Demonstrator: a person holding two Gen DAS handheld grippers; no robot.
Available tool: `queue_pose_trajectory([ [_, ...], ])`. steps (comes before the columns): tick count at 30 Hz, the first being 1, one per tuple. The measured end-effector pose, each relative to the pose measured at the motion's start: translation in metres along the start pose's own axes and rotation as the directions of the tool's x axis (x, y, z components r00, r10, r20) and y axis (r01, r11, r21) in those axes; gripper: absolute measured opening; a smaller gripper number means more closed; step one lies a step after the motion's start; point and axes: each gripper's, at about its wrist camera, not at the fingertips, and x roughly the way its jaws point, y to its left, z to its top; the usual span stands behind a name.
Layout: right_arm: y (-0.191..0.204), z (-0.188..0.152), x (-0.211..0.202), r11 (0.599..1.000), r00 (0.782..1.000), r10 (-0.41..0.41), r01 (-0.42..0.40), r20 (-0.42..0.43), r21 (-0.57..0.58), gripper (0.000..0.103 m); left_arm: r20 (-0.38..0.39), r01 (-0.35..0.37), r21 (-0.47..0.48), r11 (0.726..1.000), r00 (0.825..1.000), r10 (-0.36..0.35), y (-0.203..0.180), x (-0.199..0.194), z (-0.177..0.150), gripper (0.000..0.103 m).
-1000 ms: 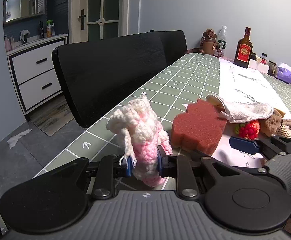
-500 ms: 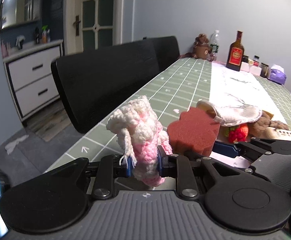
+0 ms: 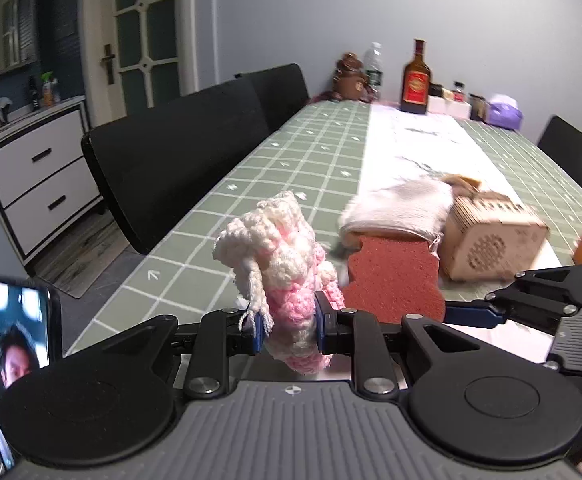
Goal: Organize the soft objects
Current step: 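Grasp the red cloud-shaped sponge with the right tool while the left tool holds the pouch, then carry the pouch and sponge into the orange box and open both tools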
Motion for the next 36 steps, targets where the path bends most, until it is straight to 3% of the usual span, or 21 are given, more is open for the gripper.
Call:
queue_pose_trajectory([
  [7, 0.010, -0.028, -0.041, 1.000, 1.000, -0.016, 0.016, -0.020, 0.013, 0.040, -0.026, 0.075, 0.035, 0.997, 0.997, -0.074, -0.009, -0.014, -0.017, 0.026],
  [14, 0.020, -0.050, -0.086, 0.987, 0.992, -0.124, 0.121, 0.024, 0.106, 0.040, -0.009, 0.141, 0.060, 0.988, 0.990, -0.140, -0.018, -0.034, -0.029, 0.026],
  [21, 0.028, -0.051, -0.131, 0.974, 0.973, -0.215, 0.207, 0.081, 0.092, 0.040, 0.036, 0.227, 0.083, 0.970, 0.972, -0.230, -0.033, -0.063, -0.025, 0.026],
  [27, 0.017, -0.044, -0.171, 0.961, 0.958, -0.278, 0.277, 0.067, 0.022, 0.040, 0.061, 0.318, 0.122, 0.940, 0.943, -0.327, -0.056, -0.081, -0.012, 0.026],
  [33, -0.011, -0.043, -0.209, 0.930, 0.931, -0.364, 0.365, 0.038, -0.039, 0.040, 0.074, 0.444, 0.173, 0.879, 0.884, -0.461, -0.094, -0.093, 0.016, 0.026],
  [36, -0.034, -0.046, -0.226, 0.902, 0.903, -0.429, 0.429, 0.012, -0.054, 0.040, 0.063, 0.499, 0.198, 0.843, 0.852, -0.519, -0.118, -0.094, 0.031, 0.026],
])
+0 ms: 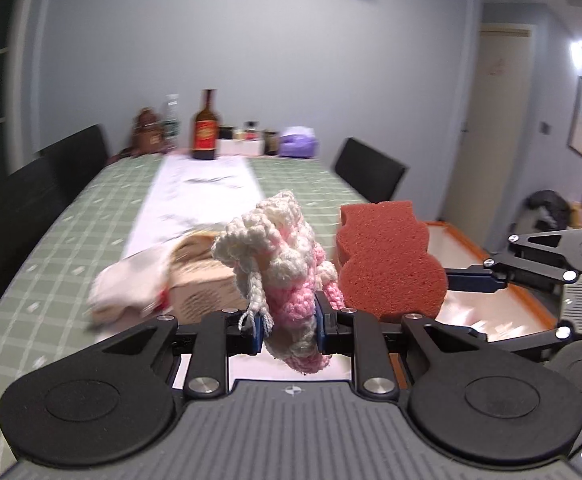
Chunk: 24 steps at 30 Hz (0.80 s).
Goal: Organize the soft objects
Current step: 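Carry the pouch and sponge into the orange box and open both tools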
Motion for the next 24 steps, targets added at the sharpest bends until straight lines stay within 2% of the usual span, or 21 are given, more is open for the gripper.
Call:
queue_pose_trajectory([
  [3, -0.028, -0.007, -0.004, 0.998, 0.998, -0.054, 0.055, -0.035, 0.013, 0.040, -0.013, 0.084, 0.026, 0.996, 0.996, -0.084, -0.021, 0.015, 0.014, 0.026],
  [6, -0.052, -0.018, -0.005, 0.996, 0.994, -0.082, 0.084, -0.076, 0.026, 0.040, -0.067, 0.163, 0.055, 0.985, 0.985, -0.159, -0.041, 0.038, 0.022, 0.026],
  [11, -0.085, -0.039, 0.013, 0.995, 0.982, -0.088, 0.096, -0.168, 0.039, 0.041, -0.177, 0.238, 0.065, 0.969, 0.958, -0.223, -0.065, 0.082, 0.030, 0.026],
  [18, -0.115, -0.061, 0.042, 0.997, 0.966, -0.058, 0.069, -0.250, 0.036, 0.040, -0.288, 0.266, 0.141, 0.954, 0.933, -0.218, -0.097, 0.126, 0.027, 0.026],
  [22, -0.121, -0.068, 0.053, 0.998, 0.961, -0.027, 0.042, -0.277, 0.046, 0.040, -0.369, 0.283, 0.120, 0.952, 0.902, -0.222, -0.101, 0.152, 0.023, 0.026],
  [24, -0.121, -0.071, 0.060, 0.998, 0.957, -0.022, 0.037, -0.289, 0.047, 0.040, -0.383, 0.271, 0.137, 0.953, 0.901, -0.201, -0.103, 0.160, 0.020, 0.026],
])
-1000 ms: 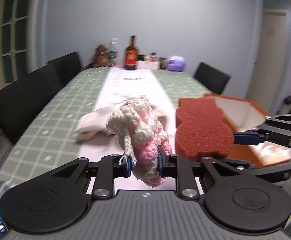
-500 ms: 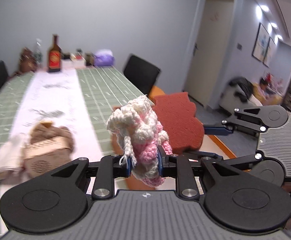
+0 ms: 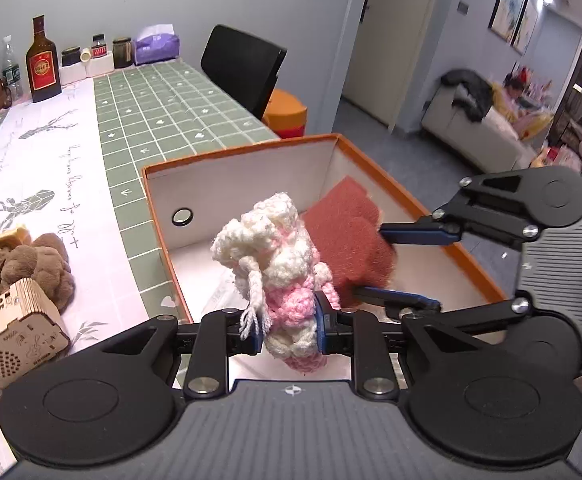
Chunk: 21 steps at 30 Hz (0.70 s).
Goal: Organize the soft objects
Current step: 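Carry the pouch and sponge into the orange box and open both tools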
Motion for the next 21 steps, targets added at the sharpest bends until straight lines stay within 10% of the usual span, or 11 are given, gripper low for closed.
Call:
queue_pose_trajectory([
  [21, -0.001, -0.004, 0.055, 1.000, 0.993, 0.016, -0.017, -0.120, -0.006, 0.040, -0.048, -0.178, 0.178, 0.968, 0.981, 0.190, -0.023, 0.042, 0.002, 0.026],
])
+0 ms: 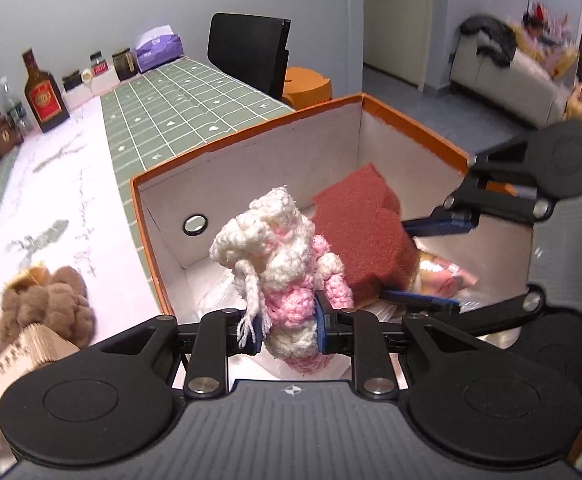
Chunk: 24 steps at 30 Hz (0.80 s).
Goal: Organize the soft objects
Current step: 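Carry the pouch and sponge into the orange box and open both tools, then withdraw both tools from the box toward the white pad and brown plush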
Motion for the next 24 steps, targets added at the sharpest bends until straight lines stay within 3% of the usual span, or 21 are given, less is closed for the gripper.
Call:
queue_pose_trajectory([
  [7, 0.006, 0.000, 0.000, 0.999, 1.000, -0.022, 0.021, -0.017, -0.044, 0.044, -0.005, -0.010, 0.027, 1.000, 1.000, 0.010, 0.001, -0.001, -0.001, 0.030],
  [9, 0.005, -0.002, -0.004, 0.999, 1.000, -0.014, 0.014, -0.011, -0.047, 0.052, 0.003, -0.003, 0.015, 1.000, 1.000, 0.003, 0.003, -0.005, -0.001, 0.031],
  [12, 0.007, -0.003, -0.011, 0.998, 1.000, -0.021, 0.020, -0.009, -0.054, 0.065, 0.018, 0.029, -0.011, 1.000, 0.999, -0.029, 0.008, -0.012, -0.001, 0.041],
  [14, 0.008, -0.004, -0.015, 0.997, 0.999, -0.038, 0.037, -0.014, -0.063, 0.069, 0.034, 0.045, -0.019, 0.999, 0.998, -0.045, 0.011, -0.019, -0.002, 0.055],
  [18, 0.010, -0.005, -0.029, 0.995, 0.998, -0.060, 0.059, -0.008, -0.075, 0.079, 0.090, 0.029, -0.011, 1.000, 0.996, -0.028, 0.013, -0.036, -0.004, 0.064],
  [24, 0.018, -0.006, -0.051, 0.991, 0.995, -0.102, 0.102, 0.000, -0.089, 0.085, 0.144, 0.079, -0.045, 0.996, 0.987, -0.072, 0.021, -0.056, -0.012, 0.075],
])
